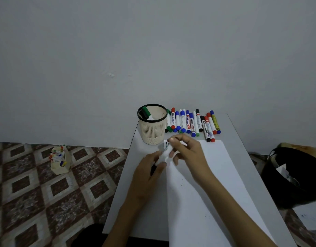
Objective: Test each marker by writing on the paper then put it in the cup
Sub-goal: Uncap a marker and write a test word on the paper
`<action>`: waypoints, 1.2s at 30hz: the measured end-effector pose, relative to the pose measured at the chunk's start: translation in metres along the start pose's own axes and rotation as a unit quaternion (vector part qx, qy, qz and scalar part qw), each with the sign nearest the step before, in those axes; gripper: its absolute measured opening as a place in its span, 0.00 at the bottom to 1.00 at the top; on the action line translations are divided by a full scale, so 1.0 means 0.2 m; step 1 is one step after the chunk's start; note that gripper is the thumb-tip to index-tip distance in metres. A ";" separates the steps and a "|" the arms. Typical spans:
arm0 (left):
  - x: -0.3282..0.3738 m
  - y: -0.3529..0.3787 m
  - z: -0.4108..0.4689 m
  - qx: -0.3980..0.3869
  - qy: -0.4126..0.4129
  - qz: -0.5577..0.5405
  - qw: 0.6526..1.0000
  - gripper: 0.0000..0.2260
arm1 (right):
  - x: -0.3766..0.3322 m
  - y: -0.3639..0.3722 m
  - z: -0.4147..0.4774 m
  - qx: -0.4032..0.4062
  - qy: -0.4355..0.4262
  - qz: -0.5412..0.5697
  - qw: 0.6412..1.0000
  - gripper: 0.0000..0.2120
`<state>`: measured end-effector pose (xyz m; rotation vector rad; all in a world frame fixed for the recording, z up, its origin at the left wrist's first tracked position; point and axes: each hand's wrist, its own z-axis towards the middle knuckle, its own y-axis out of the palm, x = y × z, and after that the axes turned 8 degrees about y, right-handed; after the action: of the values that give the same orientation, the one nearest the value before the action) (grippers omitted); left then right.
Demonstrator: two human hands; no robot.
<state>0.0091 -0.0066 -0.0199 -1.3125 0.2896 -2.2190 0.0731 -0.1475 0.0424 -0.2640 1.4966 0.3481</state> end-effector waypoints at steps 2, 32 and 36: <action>0.01 -0.01 -0.01 0.012 0.014 0.001 1.000 0.11 | 0.01 0.04 -0.02 -0.033 0.027 0.001 0.999 0.10; -0.05 0.01 0.00 0.005 0.039 0.112 0.993 0.12 | -0.03 -0.09 0.12 0.068 0.039 0.178 0.981 0.04; -0.10 0.05 -0.01 -0.024 0.049 0.200 0.978 0.14 | 0.03 -0.16 0.23 0.060 0.045 0.194 0.978 0.03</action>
<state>0.0192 -0.0042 -0.0398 -1.0591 0.5932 -1.9446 0.1278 -0.1592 0.0381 0.1141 1.6518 0.5592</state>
